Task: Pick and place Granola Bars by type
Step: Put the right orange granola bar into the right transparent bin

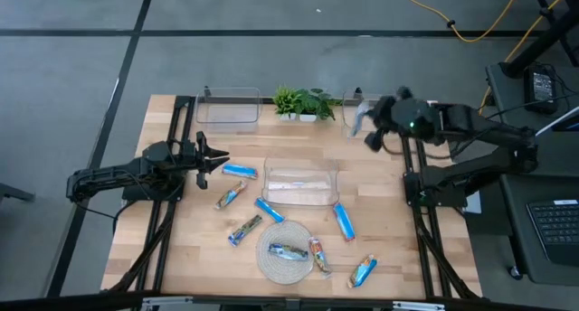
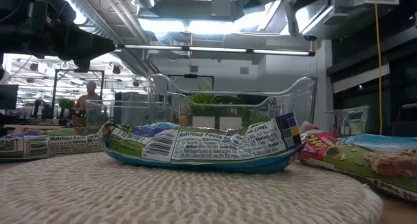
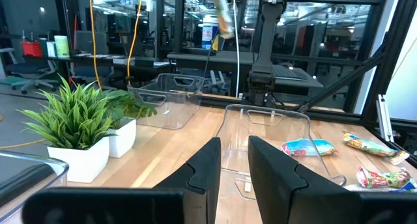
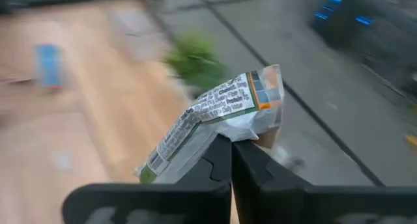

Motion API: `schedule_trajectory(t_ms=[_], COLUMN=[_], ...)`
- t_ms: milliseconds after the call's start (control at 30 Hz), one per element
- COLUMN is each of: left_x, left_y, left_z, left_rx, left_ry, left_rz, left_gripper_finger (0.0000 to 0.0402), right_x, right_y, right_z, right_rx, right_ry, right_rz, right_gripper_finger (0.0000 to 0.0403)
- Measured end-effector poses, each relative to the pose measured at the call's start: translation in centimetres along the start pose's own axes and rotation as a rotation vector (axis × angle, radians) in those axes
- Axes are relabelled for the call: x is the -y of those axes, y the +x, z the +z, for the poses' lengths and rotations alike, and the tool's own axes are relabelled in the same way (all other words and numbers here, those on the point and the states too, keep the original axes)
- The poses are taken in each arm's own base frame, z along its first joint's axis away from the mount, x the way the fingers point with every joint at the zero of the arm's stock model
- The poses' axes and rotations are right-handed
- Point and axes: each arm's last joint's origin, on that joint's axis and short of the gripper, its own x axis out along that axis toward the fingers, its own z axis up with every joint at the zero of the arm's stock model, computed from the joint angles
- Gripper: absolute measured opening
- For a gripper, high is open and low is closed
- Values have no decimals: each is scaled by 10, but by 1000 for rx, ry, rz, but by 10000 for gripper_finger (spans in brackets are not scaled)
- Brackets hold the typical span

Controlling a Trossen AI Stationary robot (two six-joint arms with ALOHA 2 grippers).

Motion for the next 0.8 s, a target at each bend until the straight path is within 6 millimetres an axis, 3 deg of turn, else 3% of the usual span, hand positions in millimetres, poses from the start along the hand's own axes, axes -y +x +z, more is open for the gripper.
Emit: schedule_trajectory(t_ms=[133, 333, 800], left_x=[0, 0, 0], left_y=[0, 0, 0], left_z=[0, 0, 0], left_rx=[1, 0, 0], left_ry=[0, 0, 0], left_rz=[0, 0, 0], left_gripper_finger=[72, 72, 72], right_x=[19, 41, 71], right_y=[4, 29, 124], right_z=[-4, -7, -22], right_rx=[-59, -190, -558], right_ry=[48, 93, 153], right_rz=[-174, -312, -324], right_gripper_finger=[2, 2, 4])
